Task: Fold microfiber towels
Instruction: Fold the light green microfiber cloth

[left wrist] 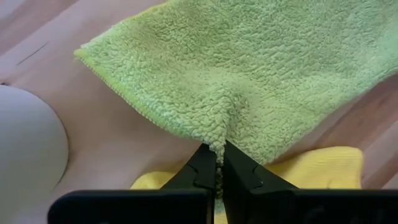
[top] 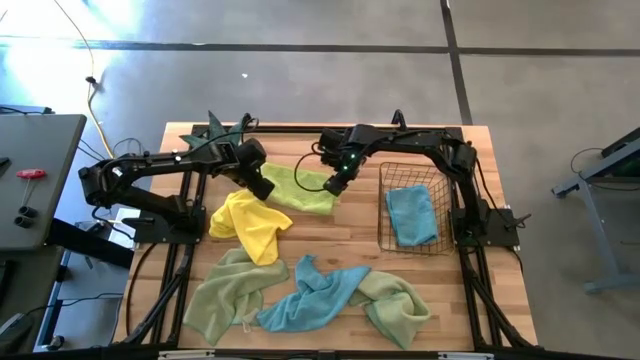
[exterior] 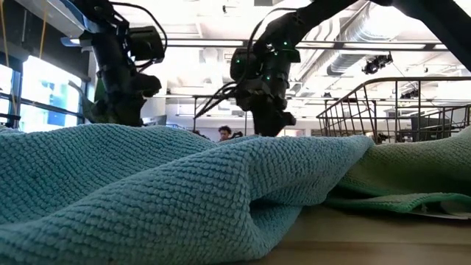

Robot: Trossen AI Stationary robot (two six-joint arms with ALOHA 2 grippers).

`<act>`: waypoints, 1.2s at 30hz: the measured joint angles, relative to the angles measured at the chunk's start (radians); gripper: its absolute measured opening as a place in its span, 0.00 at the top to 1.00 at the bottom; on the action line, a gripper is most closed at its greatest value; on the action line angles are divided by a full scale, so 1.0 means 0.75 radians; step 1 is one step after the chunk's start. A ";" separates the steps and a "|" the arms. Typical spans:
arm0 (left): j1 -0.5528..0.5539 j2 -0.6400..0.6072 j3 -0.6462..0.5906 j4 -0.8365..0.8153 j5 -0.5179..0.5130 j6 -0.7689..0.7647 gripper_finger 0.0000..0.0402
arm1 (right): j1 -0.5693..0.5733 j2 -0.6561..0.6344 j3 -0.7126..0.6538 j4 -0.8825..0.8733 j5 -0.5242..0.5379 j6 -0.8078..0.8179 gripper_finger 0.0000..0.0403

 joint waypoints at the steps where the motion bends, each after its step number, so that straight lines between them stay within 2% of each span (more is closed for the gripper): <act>1: 0.000 0.000 0.000 0.015 0.015 -0.001 1.00 | -0.010 -0.005 0.000 -0.020 -0.005 0.000 0.61; 7: -0.021 0.000 0.000 0.286 0.206 -0.066 1.00 | -0.077 -0.053 0.000 -0.034 0.010 -0.025 0.61; 14: -0.124 0.054 0.002 0.545 0.213 -0.195 1.00 | -0.108 -0.058 0.000 -0.085 0.037 -0.069 0.61; 22: -0.238 0.297 0.004 0.875 0.218 -0.329 1.00 | -0.146 -0.134 0.000 -0.095 0.056 -0.066 0.61; 26: -0.262 0.397 0.073 0.916 0.218 -0.328 1.00 | -0.144 -0.163 0.000 -0.100 0.066 -0.042 0.61; 36: -0.316 0.664 0.367 0.913 0.253 -0.160 1.00 | -0.143 -0.170 0.000 -0.122 0.071 -0.003 0.61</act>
